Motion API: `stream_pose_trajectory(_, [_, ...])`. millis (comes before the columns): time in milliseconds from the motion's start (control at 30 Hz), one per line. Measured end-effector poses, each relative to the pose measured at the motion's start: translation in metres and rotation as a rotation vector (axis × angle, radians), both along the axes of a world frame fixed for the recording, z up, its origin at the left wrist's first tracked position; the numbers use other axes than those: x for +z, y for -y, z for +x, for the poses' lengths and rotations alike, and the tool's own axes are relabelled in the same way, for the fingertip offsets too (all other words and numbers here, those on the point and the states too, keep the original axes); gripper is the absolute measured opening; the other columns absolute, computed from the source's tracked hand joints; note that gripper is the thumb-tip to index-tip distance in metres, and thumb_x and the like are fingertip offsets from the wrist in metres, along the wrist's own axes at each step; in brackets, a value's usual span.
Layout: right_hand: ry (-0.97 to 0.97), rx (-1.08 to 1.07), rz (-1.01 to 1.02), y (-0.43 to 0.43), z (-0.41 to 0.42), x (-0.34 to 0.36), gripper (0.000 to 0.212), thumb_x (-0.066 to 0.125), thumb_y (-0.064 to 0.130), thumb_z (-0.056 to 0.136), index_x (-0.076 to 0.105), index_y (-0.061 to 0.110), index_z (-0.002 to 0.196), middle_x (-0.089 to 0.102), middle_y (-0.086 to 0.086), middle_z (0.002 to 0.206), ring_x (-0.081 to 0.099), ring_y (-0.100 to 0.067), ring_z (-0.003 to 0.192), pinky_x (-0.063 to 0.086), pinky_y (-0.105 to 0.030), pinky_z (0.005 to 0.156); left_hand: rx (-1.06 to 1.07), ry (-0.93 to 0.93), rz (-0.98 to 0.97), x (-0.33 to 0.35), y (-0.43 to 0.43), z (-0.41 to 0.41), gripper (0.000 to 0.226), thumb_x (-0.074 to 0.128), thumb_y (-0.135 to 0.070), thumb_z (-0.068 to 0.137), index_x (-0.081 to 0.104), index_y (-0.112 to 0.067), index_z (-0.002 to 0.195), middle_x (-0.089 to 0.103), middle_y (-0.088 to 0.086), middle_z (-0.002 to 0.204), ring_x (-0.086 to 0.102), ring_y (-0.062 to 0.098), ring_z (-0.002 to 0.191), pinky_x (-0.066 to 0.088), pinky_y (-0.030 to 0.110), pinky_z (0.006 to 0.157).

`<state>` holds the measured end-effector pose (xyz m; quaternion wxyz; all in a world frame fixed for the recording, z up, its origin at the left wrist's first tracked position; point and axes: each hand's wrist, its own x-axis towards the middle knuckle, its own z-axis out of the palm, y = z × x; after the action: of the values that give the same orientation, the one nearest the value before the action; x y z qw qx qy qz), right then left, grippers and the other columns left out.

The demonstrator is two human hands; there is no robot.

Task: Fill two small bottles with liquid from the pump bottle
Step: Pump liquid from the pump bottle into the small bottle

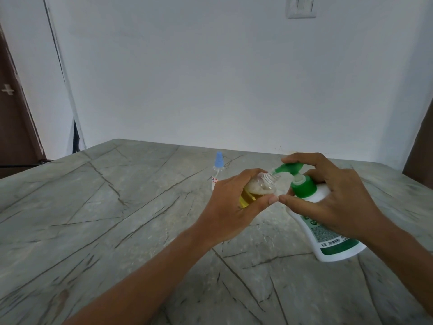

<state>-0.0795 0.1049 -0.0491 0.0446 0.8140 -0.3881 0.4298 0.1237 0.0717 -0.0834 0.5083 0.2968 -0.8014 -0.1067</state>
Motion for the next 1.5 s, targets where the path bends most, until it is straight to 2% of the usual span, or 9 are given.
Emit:
stream_pose_trajectory(233, [-0.010, 0.006, 0.024, -0.0011, 0.0023, 0.0015, 0.059, 0.076, 0.049, 0.070, 0.045, 0.047, 0.120, 0.066, 0.028, 0.083, 0.066, 0.008, 0.074, 0.047, -0.003, 0.060, 0.008, 0.005, 0.009, -0.0008, 0.0014, -0.0004, 0.037, 0.064, -0.041, 0.086, 0.058, -0.021, 0.116, 0.056, -0.029, 0.091, 0.058, -0.007, 0.082, 0.043, 0.004, 0.062])
stream_pose_trajectory(333, [-0.001, 0.002, 0.011, -0.0011, 0.0017, 0.0024, 0.060, 0.078, 0.047, 0.067, 0.047, 0.045, 0.118, 0.068, 0.026, 0.079, 0.066, 0.007, 0.070, 0.046, -0.003, 0.058, 0.009, 0.001, 0.000, 0.0005, -0.0002, -0.0011, 0.034, 0.064, -0.041, 0.085, 0.056, -0.026, 0.114, 0.056, -0.030, 0.089, 0.058, -0.008, 0.081, 0.043, 0.004, 0.062])
stream_pose_trajectory(433, [0.009, 0.011, 0.011, -0.0013, 0.0027, 0.0023, 0.059, 0.082, 0.043, 0.066, 0.049, 0.044, 0.114, 0.069, 0.023, 0.076, 0.067, 0.006, 0.070, 0.047, -0.004, 0.059, 0.001, -0.008, -0.003, 0.0001, 0.0000, -0.0001, 0.035, 0.066, -0.039, 0.085, 0.059, -0.021, 0.114, 0.058, -0.027, 0.088, 0.059, -0.007, 0.078, 0.041, 0.004, 0.060])
stream_pose_trajectory(633, [0.052, 0.008, 0.022, -0.0005, 0.0002, 0.0009, 0.049, 0.080, 0.046, 0.064, 0.056, 0.038, 0.106, 0.073, 0.016, 0.075, 0.068, 0.000, 0.062, 0.054, -0.019, 0.056, -0.016, 0.007, -0.015, -0.0024, -0.0006, 0.0001, 0.037, 0.069, -0.036, 0.084, 0.061, -0.017, 0.115, 0.061, -0.023, 0.088, 0.060, -0.006, 0.077, 0.042, 0.004, 0.062])
stream_pose_trajectory(800, [0.036, 0.010, -0.013, -0.0019, 0.0040, -0.0001, 0.055, 0.079, 0.052, 0.070, 0.049, 0.044, 0.115, 0.068, 0.025, 0.079, 0.066, 0.006, 0.072, 0.045, -0.003, 0.058, -0.003, -0.002, -0.016, -0.0022, 0.0007, -0.0004, 0.038, 0.064, -0.041, 0.086, 0.059, -0.019, 0.117, 0.059, -0.025, 0.091, 0.059, -0.004, 0.080, 0.043, 0.006, 0.062])
stream_pose_trajectory(933, [0.017, 0.013, -0.011, -0.0017, 0.0052, -0.0011, 0.060, 0.067, 0.059, 0.074, 0.042, 0.045, 0.127, 0.066, 0.028, 0.082, 0.066, 0.006, 0.076, 0.046, -0.002, 0.064, -0.003, -0.003, -0.012, -0.0011, 0.0009, -0.0002, 0.038, 0.064, -0.038, 0.087, 0.058, -0.019, 0.118, 0.057, -0.027, 0.092, 0.058, -0.006, 0.080, 0.042, 0.004, 0.062])
stream_pose_trajectory(1200, [0.030, -0.011, -0.017, 0.0022, 0.0038, -0.0018, 0.058, 0.077, 0.050, 0.068, 0.050, 0.043, 0.119, 0.070, 0.019, 0.081, 0.068, 0.001, 0.072, 0.050, -0.007, 0.061, 0.017, -0.003, -0.027, -0.0002, 0.0008, 0.0004, 0.033, 0.064, -0.038, 0.087, 0.054, -0.027, 0.116, 0.056, -0.028, 0.090, 0.058, -0.004, 0.082, 0.044, 0.006, 0.062])
stream_pose_trajectory(1333, [0.070, 0.006, -0.017, 0.0033, 0.0027, -0.0031, 0.055, 0.081, 0.044, 0.065, 0.054, 0.040, 0.113, 0.072, 0.017, 0.076, 0.068, 0.002, 0.068, 0.051, -0.008, 0.062, 0.001, -0.007, -0.026, -0.0007, -0.0002, 0.0008, 0.037, 0.064, -0.040, 0.086, 0.056, -0.023, 0.117, 0.055, -0.030, 0.094, 0.058, -0.007, 0.084, 0.043, 0.004, 0.063])
stream_pose_trajectory(1500, [0.082, 0.005, -0.017, 0.0041, 0.0002, -0.0028, 0.048, 0.081, 0.045, 0.065, 0.058, 0.037, 0.107, 0.073, 0.015, 0.078, 0.069, 0.000, 0.065, 0.056, -0.020, 0.057, -0.028, -0.008, -0.040, -0.0017, -0.0017, 0.0009, 0.038, 0.069, -0.035, 0.084, 0.061, -0.016, 0.116, 0.063, -0.019, 0.092, 0.061, -0.002, 0.079, 0.044, 0.006, 0.063])
